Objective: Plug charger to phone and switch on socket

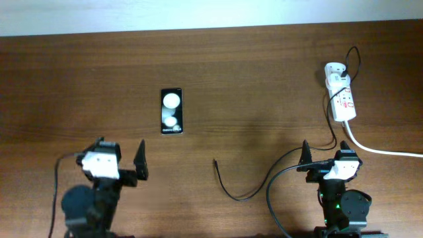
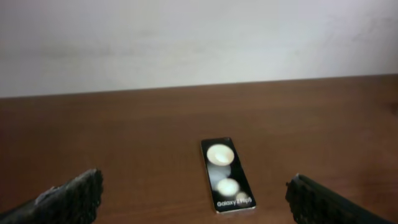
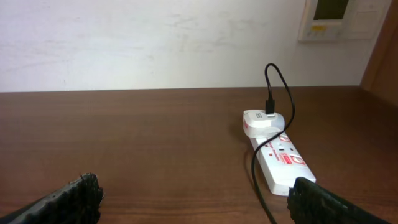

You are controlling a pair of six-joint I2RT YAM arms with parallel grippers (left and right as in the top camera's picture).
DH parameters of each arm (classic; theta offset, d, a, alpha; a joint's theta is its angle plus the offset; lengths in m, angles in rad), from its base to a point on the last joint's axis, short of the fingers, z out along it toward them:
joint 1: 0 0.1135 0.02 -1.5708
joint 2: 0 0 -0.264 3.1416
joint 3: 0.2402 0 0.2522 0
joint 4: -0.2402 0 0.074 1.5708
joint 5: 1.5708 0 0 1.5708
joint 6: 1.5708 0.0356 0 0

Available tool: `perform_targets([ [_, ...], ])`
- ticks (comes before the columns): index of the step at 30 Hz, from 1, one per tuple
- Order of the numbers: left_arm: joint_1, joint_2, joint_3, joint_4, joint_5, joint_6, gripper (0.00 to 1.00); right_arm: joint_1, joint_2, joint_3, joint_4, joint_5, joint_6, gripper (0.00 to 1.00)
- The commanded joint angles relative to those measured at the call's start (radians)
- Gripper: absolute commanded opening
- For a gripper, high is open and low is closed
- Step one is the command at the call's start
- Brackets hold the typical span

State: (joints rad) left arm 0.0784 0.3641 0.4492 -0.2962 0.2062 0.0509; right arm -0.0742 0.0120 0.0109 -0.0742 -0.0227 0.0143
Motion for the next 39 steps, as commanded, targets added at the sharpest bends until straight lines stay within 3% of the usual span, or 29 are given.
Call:
perform_targets([
  [1, -0.004, 0.192, 0.14, -0.047, 0.008, 0.034, 0.99, 0.01, -0.006, -0.005, -0.005, 0.009, -0.006, 0.99],
  [10, -0.009, 0.894, 0.76, -0.414, 0.008, 0.106, 0.99, 0.01, -0.006, -0.005, -0.005, 0.009, -0.006, 0.99],
  [13, -0.039, 1.075, 0.947, -0.495, -0.012, 0.113, 0.99, 0.01, -0.006, -0.005, -0.005, 0.009, -0.006, 0.99],
  [17, -0.089, 1.192, 1.091, -0.585, -0.05, 0.112, 0.99, 0.01, -0.006, -0.005, -0.005, 0.009, -0.006, 0.99],
  [20, -0.142, 1.232, 1.125, -0.618, -0.056, 0.111, 0.99, 0.009, -0.006, -0.005, -0.005, 0.009, -0.006, 0.99],
  [24, -0.245, 1.258, 1.125, -0.613, -0.2, 0.047, 0.99, 0.01, -0.006, -0.005, -0.005, 0.009, -0.006, 0.99],
  [31, -0.368, 1.384, 1.126, -0.497, -0.202, -0.121, 0.99, 0.01, -0.006, -0.005, -0.005, 0.009, -0.006, 0.99],
  [39, -0.414, 1.4, 1.126, -0.507, -0.199, -0.126, 0.99, 0.01, -0.006, -0.005, -0.005, 0.009, -0.006, 0.99],
])
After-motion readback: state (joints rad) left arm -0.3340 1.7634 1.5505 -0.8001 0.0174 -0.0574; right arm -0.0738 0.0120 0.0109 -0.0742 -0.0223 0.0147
